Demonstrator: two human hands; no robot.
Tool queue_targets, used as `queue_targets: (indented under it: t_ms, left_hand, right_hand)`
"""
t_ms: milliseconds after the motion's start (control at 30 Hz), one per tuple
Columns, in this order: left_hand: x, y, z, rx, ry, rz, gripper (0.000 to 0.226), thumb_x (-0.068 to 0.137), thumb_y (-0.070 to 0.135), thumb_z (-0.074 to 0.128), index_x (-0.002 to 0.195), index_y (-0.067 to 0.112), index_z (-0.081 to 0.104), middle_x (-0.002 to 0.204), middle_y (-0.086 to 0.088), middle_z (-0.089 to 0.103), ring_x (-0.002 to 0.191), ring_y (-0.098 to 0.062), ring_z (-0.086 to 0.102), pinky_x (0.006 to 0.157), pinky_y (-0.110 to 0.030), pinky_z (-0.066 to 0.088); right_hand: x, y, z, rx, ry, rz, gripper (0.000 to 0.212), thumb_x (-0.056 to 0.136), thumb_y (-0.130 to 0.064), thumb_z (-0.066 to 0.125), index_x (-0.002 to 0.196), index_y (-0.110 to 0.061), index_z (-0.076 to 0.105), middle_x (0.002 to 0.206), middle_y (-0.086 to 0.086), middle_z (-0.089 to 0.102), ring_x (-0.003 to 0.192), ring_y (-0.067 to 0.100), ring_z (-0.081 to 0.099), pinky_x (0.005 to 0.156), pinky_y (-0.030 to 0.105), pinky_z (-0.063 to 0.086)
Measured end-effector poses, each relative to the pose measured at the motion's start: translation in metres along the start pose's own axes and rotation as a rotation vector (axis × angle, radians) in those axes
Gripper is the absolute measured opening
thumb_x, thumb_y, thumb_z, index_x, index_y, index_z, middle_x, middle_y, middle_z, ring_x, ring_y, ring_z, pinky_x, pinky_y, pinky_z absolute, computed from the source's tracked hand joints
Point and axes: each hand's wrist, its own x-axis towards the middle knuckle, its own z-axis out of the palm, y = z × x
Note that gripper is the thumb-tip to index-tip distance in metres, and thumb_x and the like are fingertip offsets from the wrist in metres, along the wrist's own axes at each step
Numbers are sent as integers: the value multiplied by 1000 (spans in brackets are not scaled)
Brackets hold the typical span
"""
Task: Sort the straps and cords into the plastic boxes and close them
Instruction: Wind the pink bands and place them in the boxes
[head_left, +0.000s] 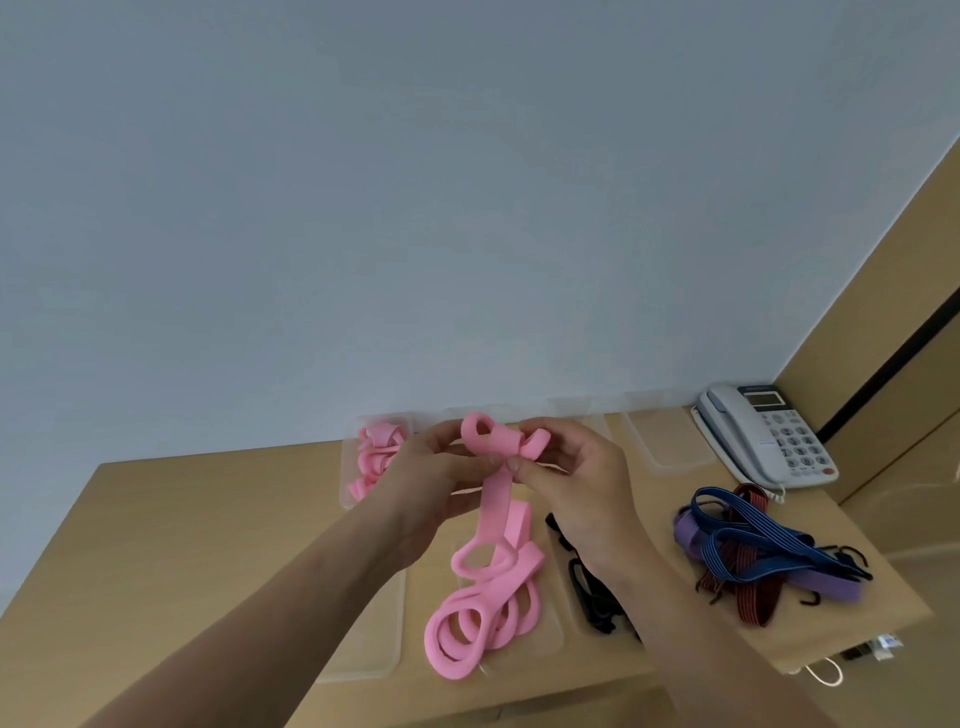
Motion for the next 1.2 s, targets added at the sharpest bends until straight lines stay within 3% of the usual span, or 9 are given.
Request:
queue_targets:
  t_ms: [100, 233, 400, 533, 667, 833, 933, 1033, 1200]
  left_hand:
    - [-1, 2, 0, 24, -63, -78, 23, 89, 19, 75, 112, 16, 76, 116, -13, 75, 101, -27, 73, 87, -37, 59]
    - [-2, 4, 1, 26, -69, -145, 29, 84, 42, 77, 96, 16, 81, 104, -15, 76, 90, -26, 74, 78, -34, 60]
    - [-1, 2, 1, -68, -29, -104, 25, 93, 17, 68, 110, -2, 74, 113, -24, 73, 93, -30, 72, 84, -38, 62]
    - [-1, 2, 0, -75, -14, -59, 26, 93, 3, 63, 118, -4, 69, 117, -26, 71, 108, -40, 69, 91, -44, 59]
    - [0, 2, -1, -79, -3, 5, 31, 88, -9, 65, 119, -3, 67, 115, -26, 71, 104, -37, 70, 88, -40, 60]
    - [-1, 2, -1, 8, 82, 46, 55, 72, -20, 72, 118, 7, 66, 117, -16, 70, 97, -26, 74, 75, -27, 59]
    - [-1, -1, -2, 2, 16, 10, 57, 66, -4, 74, 121, 5, 63, 121, -21, 69, 102, -31, 72, 83, -33, 59]
    - [-4, -5, -3, 74, -146, -48, 42, 80, 20, 71, 121, 10, 69, 120, -18, 72, 106, -31, 70, 95, -40, 56]
    - [-8, -3, -4, 147, -183, -119, 41, 84, 52, 69, 110, 22, 77, 108, -9, 74, 88, -21, 67, 82, -37, 52]
  right_hand:
    - [-2, 1, 2, -48, 22, -81, 26, 77, 0, 82, 94, -19, 75, 95, -6, 75, 91, 14, 72, 81, 31, 60]
    - [-6, 5, 3, -125, 9, -171, 31, 76, 16, 75, 90, -12, 75, 92, -3, 73, 90, 16, 70, 83, 33, 59]
    - [-7, 4, 2, -183, -47, -233, 40, 72, 25, 67, 93, -9, 76, 98, -2, 70, 97, 11, 68, 86, 29, 57]
    - [-9, -5, -3, -114, -223, -198, 54, 71, 18, 69, 105, -24, 75, 109, -10, 68, 111, 14, 66, 93, 26, 55]
    - [-4, -10, -1, -8, -178, 75, 35, 83, -25, 77, 114, -38, 68, 114, -9, 69, 108, 10, 67, 88, 28, 58]
    - [0, -10, -5, -48, -237, 170, 23, 92, -8, 70, 108, -24, 74, 100, -1, 76, 91, 19, 73, 70, 29, 60]
    - [-1, -12, -7, 7, -177, 156, 20, 86, -3, 74, 100, -16, 76, 91, 6, 76, 79, 19, 72, 67, 24, 55]
    - [-2, -11, -8, 75, -151, 136, 15, 85, -4, 75, 98, -12, 76, 84, 17, 73, 67, 17, 63, 65, 25, 53]
    - [-6, -9, -7, 74, -113, 75, 31, 74, 5, 81, 96, -17, 77, 93, 7, 76, 85, 18, 72, 72, 23, 56]
